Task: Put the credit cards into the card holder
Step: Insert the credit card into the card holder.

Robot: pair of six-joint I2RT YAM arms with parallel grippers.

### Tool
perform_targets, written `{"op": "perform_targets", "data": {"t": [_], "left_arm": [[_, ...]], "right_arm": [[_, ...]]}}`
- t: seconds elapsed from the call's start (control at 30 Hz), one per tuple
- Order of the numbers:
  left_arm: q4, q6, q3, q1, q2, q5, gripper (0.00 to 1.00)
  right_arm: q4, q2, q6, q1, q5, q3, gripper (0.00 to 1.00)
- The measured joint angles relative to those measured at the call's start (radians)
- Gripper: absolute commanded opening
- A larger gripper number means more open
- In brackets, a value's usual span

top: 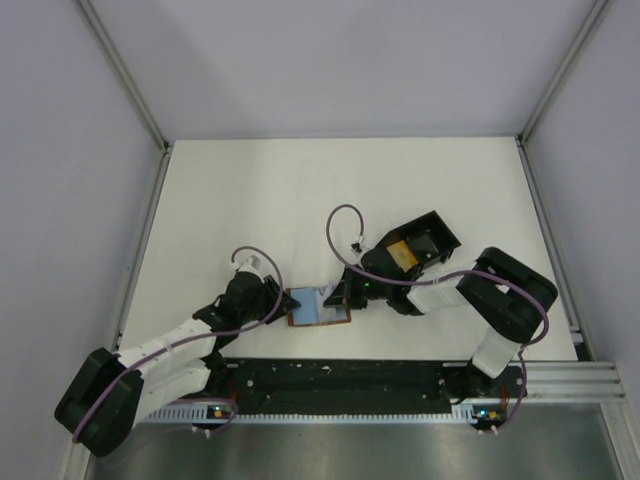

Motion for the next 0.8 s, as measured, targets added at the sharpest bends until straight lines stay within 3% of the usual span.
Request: {"op": "perform_targets", "data": {"t": [0.1, 0.27, 0.8], "left_arm": [[0.0, -0.003, -0.007, -0.002, -0.012, -0.001, 0.35], [-0.012, -0.005, -0.014, -0.002, -0.02, -0.008, 0.21], [-0.019, -0.005, -0.017, -0.002, -0.022, -0.011, 0.2]], "right_arm": [[0.04, 0.006, 0.025, 0.002, -0.006, -0.007, 0.0], [0.07, 0.016, 0.056, 0.002, -0.014, -0.019, 0.0], [0.034, -0.051, 0.034, 0.005, 0.016, -0.019, 0.0]]}}
